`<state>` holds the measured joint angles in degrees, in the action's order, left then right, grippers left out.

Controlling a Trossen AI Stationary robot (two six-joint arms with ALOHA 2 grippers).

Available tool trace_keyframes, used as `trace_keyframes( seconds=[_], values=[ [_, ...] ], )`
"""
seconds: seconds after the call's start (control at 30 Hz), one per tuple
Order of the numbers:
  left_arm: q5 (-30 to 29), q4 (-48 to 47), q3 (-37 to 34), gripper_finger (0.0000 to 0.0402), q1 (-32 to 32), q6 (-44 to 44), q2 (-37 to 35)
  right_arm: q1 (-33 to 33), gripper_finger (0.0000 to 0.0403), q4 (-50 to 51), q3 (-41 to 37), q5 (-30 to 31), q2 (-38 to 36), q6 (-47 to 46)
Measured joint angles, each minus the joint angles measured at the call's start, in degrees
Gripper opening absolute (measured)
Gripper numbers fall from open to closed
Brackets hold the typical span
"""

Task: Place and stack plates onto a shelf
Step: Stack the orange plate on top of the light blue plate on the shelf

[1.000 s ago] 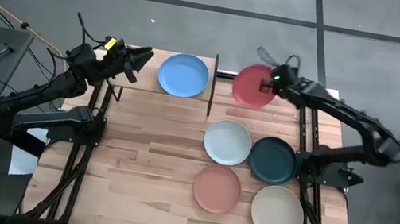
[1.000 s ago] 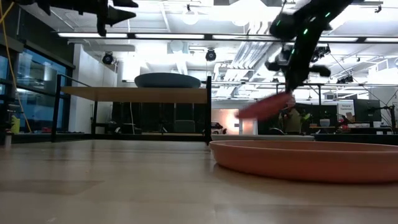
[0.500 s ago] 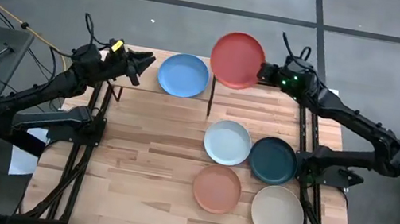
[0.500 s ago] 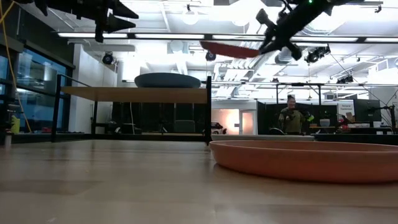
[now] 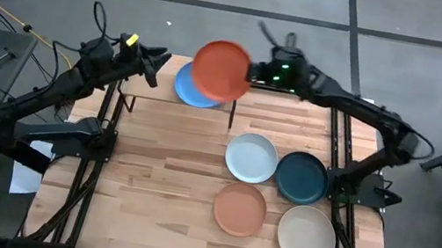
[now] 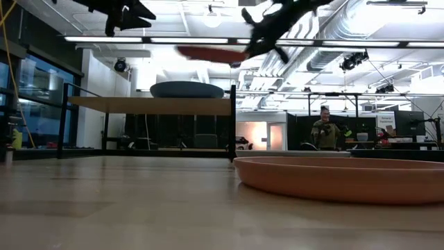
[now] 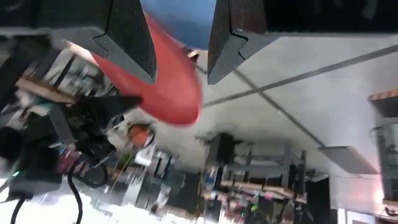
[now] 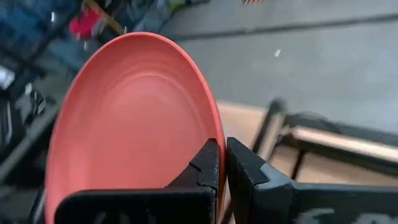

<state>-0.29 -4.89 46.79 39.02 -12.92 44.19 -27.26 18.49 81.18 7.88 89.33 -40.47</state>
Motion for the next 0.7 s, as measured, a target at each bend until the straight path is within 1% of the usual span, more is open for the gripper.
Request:
trace_keyframes(
  seconds=[0.17,0.27,0.37,0.57,0.7],
  values=[
    [0.37,-7.06,5.36,0.0133,1.29,3.72,3.1,1.16,0.0,2.42,7.13,-1.1,8.23,-0.77],
    [2.17,-7.64,5.87,0.0133,1.53,4.13,4.09,1.0,0.0,3.0,10.66,-1.95,12.05,-1.3],
    [2.79,-7.77,5.88,0.0133,1.51,4.17,4.88,1.05,0.0,3.68,13.06,-2.16,15.34,-3.35],
    [4.79,-7.83,5.89,0.0133,1.51,3.28,6.08,1.06,0.0,6.57,13.69,-4.04,17.73,-5.82],
    [4.89,-7.74,5.88,0.0133,1.47,3.43,6.1,1.06,0.0,6.91,13.67,-2.12,17.62,-5.97]
  ],
)
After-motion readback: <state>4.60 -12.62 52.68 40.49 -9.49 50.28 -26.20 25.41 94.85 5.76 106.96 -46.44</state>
